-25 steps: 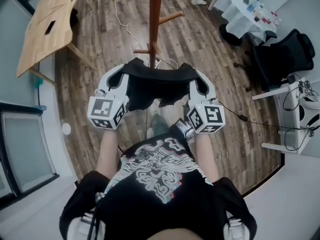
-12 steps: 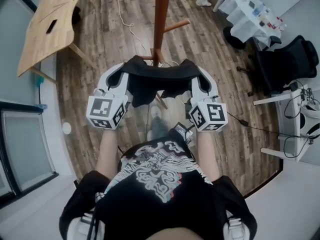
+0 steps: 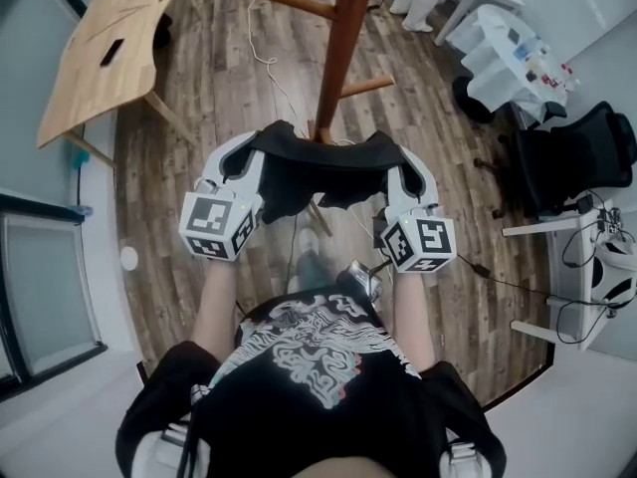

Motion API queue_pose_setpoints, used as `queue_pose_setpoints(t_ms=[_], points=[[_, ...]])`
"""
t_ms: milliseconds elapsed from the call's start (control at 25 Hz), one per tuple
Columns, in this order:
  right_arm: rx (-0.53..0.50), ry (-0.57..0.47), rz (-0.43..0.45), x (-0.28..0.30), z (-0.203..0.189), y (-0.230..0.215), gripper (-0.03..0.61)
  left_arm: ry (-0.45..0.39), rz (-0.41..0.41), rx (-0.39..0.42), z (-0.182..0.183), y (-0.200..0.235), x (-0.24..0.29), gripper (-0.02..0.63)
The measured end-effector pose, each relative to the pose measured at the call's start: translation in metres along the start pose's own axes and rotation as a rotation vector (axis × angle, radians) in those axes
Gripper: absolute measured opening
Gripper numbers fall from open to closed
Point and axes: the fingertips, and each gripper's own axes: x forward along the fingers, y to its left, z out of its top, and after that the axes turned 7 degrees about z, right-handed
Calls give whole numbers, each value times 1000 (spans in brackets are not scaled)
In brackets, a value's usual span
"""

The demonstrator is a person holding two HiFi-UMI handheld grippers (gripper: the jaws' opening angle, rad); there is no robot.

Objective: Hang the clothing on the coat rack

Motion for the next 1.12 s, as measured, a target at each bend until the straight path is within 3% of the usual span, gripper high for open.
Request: queue_pose_setpoints(t_ms=[600,1120], points=[[37,58,-5,50,-28,-24,9,65,-27,-40,-25,21,50,-2],[73,151,47,82,-67,-26,9,143,-51,-65,-59,23,75,-2]])
